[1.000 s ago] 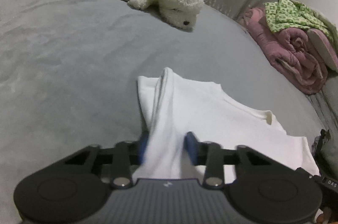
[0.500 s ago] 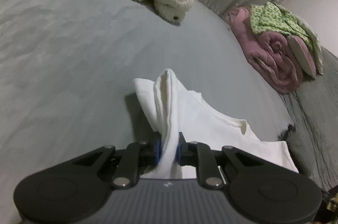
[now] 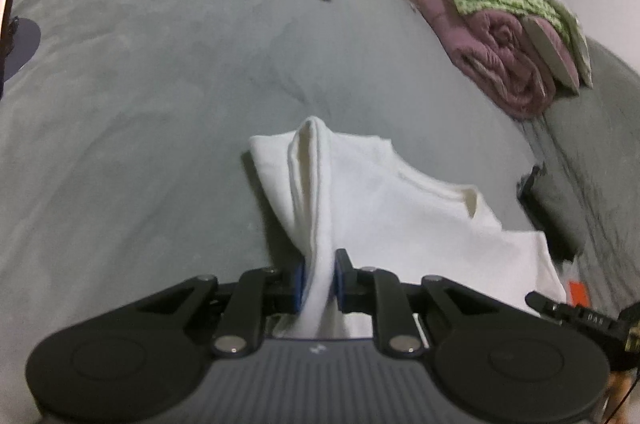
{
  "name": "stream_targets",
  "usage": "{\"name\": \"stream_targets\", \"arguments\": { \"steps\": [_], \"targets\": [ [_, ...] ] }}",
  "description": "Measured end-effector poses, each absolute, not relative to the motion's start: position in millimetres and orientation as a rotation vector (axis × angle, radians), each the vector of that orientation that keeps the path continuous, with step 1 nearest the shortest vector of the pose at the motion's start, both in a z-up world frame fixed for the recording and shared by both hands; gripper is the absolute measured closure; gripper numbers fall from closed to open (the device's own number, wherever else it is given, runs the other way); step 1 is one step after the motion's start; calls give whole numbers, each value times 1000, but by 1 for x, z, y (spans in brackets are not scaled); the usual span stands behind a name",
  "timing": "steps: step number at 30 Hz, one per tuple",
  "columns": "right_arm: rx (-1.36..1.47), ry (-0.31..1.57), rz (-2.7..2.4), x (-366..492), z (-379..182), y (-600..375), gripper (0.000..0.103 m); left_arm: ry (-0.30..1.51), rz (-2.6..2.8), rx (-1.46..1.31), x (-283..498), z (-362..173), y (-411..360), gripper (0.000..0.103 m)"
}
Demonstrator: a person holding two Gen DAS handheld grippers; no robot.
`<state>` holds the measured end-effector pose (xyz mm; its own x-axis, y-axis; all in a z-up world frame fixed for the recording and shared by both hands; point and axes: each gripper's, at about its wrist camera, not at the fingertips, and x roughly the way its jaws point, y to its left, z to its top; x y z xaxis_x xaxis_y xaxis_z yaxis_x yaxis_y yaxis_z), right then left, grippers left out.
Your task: Fold clothes
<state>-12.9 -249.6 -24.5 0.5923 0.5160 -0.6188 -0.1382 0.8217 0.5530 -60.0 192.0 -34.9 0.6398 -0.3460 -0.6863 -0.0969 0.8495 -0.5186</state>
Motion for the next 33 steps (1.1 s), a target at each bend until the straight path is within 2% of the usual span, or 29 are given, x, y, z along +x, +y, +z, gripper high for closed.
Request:
{"name": "stream_targets", "arguments": {
  "steps": [1,3,6,9,14,24,25,27,31,33],
  "targets": [
    [481,873,394,-11,-28,-252,73,879,-158,-543,-60,-37,193,82],
    [508,885,394,-9,-33,-260,67,883,-172,-512,-59,-36,195,69],
    [547,873,396,-12,-32,-270,57,870,-188,-447,-60,-29,199,58],
    [529,817,370,-16,-23,-274,54,823,-177,-399,-61,-22,202,51],
    [533,756,344,-12,-18,-275,53,767,-132,-412,-56,-18,213,51],
    [423,630,329,1,-13,-268,53,602,-126,-297,-38,-8,191,53],
    [408,614,331,3,-13,-267,53,599,-124,-278,-35,-9,188,54],
    [390,595,342,7,-15,-263,53,597,-118,-252,-29,-11,183,62],
    [354,577,365,14,-23,-254,53,616,-100,-244,-16,-20,181,65],
    [325,573,369,16,-29,-247,54,632,-97,-261,-13,-25,181,86]
  ]
}}
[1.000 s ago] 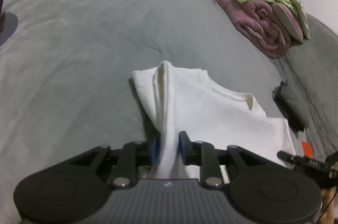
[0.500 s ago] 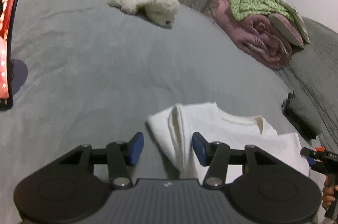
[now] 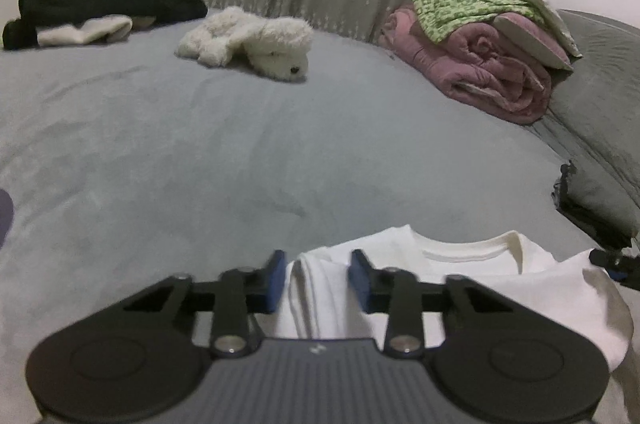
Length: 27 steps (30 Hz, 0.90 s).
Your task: Fold clothes
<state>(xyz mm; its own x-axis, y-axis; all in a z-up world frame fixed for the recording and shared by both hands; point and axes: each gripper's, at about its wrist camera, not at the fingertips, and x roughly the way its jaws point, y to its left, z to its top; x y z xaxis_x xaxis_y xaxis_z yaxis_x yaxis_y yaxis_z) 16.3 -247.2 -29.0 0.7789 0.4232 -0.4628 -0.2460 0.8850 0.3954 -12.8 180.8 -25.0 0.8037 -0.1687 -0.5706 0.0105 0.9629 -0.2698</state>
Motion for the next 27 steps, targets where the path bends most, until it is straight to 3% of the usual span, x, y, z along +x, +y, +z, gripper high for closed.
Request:
{"name": "stream_targets", "arguments": {
  "steps": [1,2,3,13,20,27],
  "targets": [
    [307,570,367,16,-31,-244,65,634,-92,-266,-13,-27,180,91],
    [278,563,362,14,-34,-240,83,629,-89,-266,-14,-27,177,91],
    [245,555,356,13,-36,-236,85,611,-77,-255,-18,-27,174,91],
    [102,348,275,-4,-18,-218,89,463,-14,-238,-25,-8,167,92],
    [36,374,217,31,-28,-200,89,465,65,-173,2,-18,155,91],
    [-27,541,173,56,-57,-192,89,596,131,-75,32,-49,147,90]
  ]
}}
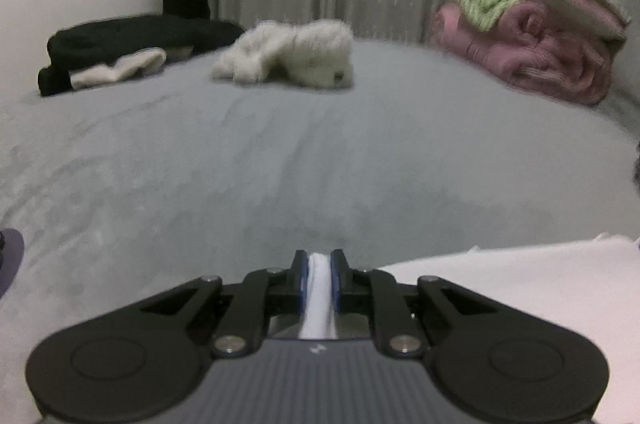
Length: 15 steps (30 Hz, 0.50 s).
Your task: Fold clothes
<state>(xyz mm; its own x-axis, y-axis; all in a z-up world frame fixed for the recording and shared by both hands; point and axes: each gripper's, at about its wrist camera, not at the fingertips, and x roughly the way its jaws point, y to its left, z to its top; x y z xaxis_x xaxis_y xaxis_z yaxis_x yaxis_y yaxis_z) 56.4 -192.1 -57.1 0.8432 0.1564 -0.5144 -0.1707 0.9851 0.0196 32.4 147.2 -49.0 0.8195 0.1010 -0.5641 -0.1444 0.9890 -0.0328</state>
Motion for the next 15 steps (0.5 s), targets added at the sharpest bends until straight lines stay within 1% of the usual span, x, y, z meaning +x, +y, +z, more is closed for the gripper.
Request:
{"name": "stream_targets", "arguments": {
  "steps": [1,4,5,6,7,8,9,10,11,12,13,15],
  "targets": [
    [-28,561,170,59,-60,-192,89,602,136,-78,34,-49,148,90],
    [-49,568,160,61,-59,-190,88,621,158,-73,35,-47,148,86],
    [-48,564,150,60,-58,-191,83,626,169,-72,35,-45,148,80],
    [-37,558,139,57,-56,-191,76,627,191,-83,34,-42,148,66],
    [-28,547,121,52,-53,-191,63,626,215,-94,33,-38,148,59],
    [-24,528,105,48,-48,-191,55,606,239,-116,29,-32,148,53],
    [-21,507,93,43,-42,-191,52,579,240,-139,25,-26,149,51],
    [-21,481,87,39,-37,-189,46,551,238,-160,20,-19,149,49],
    [-21,454,84,34,-32,-187,40,526,228,-173,16,-14,147,43],
    [-25,426,87,29,-26,-184,37,504,216,-180,11,-10,144,37],
    [-31,407,98,24,-22,-179,33,488,197,-181,8,-7,138,35],
    [-41,384,129,17,-18,-169,30,457,157,-180,2,-2,126,25]
  ]
}}
